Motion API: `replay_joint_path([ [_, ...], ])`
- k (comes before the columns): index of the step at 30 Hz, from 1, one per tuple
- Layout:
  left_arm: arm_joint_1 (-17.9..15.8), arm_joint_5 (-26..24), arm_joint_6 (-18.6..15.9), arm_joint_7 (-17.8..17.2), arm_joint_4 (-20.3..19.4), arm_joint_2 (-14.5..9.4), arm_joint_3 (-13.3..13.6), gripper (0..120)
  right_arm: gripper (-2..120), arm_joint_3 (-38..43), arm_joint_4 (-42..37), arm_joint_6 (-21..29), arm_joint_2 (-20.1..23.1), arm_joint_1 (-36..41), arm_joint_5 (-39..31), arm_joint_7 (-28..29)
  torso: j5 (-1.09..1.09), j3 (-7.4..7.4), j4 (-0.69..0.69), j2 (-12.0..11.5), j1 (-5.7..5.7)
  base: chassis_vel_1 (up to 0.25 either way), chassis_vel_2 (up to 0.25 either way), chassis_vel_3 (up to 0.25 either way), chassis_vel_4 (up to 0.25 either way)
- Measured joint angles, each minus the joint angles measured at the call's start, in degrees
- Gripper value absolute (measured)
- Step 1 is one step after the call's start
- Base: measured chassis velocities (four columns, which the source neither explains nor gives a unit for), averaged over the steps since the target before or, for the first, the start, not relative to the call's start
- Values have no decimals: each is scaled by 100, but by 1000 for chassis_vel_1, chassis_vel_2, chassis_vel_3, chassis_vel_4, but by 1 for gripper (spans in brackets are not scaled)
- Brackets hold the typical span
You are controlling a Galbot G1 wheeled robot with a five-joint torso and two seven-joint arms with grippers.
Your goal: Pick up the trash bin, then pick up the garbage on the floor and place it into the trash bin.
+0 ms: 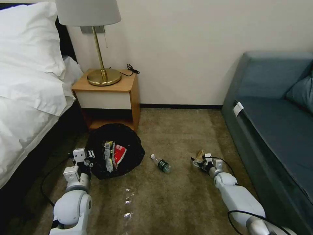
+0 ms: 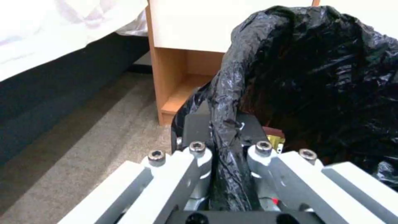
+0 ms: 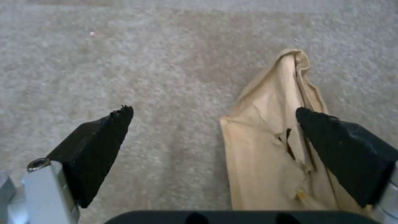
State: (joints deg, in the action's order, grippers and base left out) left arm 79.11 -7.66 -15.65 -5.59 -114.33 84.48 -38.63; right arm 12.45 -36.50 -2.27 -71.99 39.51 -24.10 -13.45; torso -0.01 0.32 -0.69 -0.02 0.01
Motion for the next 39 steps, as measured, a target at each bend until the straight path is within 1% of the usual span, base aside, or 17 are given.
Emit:
replay_joint_path([
  [15, 22, -6, -5, -5, -38, 5, 21, 5, 98, 192, 150, 8, -93, 68, 109, -10, 0, 0, 0, 0, 0, 0, 0, 0, 0],
  [17, 35, -11, 0, -6, -38, 10, 9, 5, 90, 236, 168, -61, -121, 115, 161, -19, 0, 0, 0, 0, 0, 0, 0, 0, 0],
  [18, 35, -11, 0, -6, -38, 10, 9, 5, 90, 236, 168, -61, -121, 115, 161, -19, 0, 0, 0, 0, 0, 0, 0, 0, 0],
  [20, 42, -20, 9, -6, -41, 9, -1, 5, 80, 285, 200, -106, -151, 127, 214, -20, 0, 0, 0, 0, 0, 0, 0, 0, 0],
  [21, 42, -20, 9, -6, -41, 9, -1, 5, 80, 285, 200, -106, -151, 127, 214, -20, 0, 0, 0, 0, 0, 0, 0, 0, 0],
  [23, 45, -35, 12, -6, -54, 1, -15, 5, 68, 312, 197, -122, -159, 147, 232, -21, 1, 0, 0, 0, 0, 0, 0, 0, 0],
  [24, 45, -35, 12, -6, -54, 1, -15, 5, 68, 312, 197, -122, -159, 147, 232, -21, 1, 0, 0, 0, 0, 0, 0, 0, 0],
  [26, 45, -42, 12, -6, -56, -1, -17, 5, 59, 335, 184, -132, -156, 159, 238, -16, 0, 0, 0, 0, 0, 0, 0, 0, 0],
  [28, 45, -43, 12, -6, -56, -1, -17, 5, 55, 338, 180, -134, -155, 162, 238, -13, 0, 0, 0, 0, 0, 0, 0, 0, 0],
  [29, 42, -44, 13, -6, -56, -1, -17, 5, 48, 343, 171, -136, -151, 166, 239, -11, 1, 0, 0, 0, 0, 0, 0, 0, 0],
  [30, 42, -44, 13, -6, -56, -1, -17, 5, 48, 343, 171, -136, -151, 166, 239, -11, 1, 0, 0, 0, 0, 0, 0, 0, 0],
  [32, 27, -44, 13, -7, -56, 2, -1, 5, 35, 369, 121, -143, -136, 193, 243, 3, 1, 0, 0, 0, 0, 0, 0, 0, 0],
  [33, 27, -44, 13, -7, -56, 2, -1, 5, 35, 369, 121, -143, -136, 193, 243, 3, 1, 0, 0, 0, 0, 0, 0, 0, 0],
  [35, 20, -45, 14, -7, -56, 5, 11, 5, 24, 387, 99, -153, -129, 209, 261, 8, 1, 0, -1, 0, 0, 0, 0, 0, 0],
  [36, 20, -45, 14, -7, -56, 5, 11, 5, 24, 387, 99, -153, -129, 209, 261, 8, 1, 0, -1, 0, 0, 0, 0, 0, 0],
  [38, 21, -46, 16, -7, -56, 5, 8, 5, 13, 406, 82, -169, -127, 236, 278, 22, 1, 0, 0, 0, 0, 0, 0, 0, 0],
  [39, 21, -46, 16, -7, -56, 5, 8, 5, 13, 406, 82, -169, -127, 236, 278, 22, 1, 0, 0, 0, 0, 0, 0, 0, 0],
])
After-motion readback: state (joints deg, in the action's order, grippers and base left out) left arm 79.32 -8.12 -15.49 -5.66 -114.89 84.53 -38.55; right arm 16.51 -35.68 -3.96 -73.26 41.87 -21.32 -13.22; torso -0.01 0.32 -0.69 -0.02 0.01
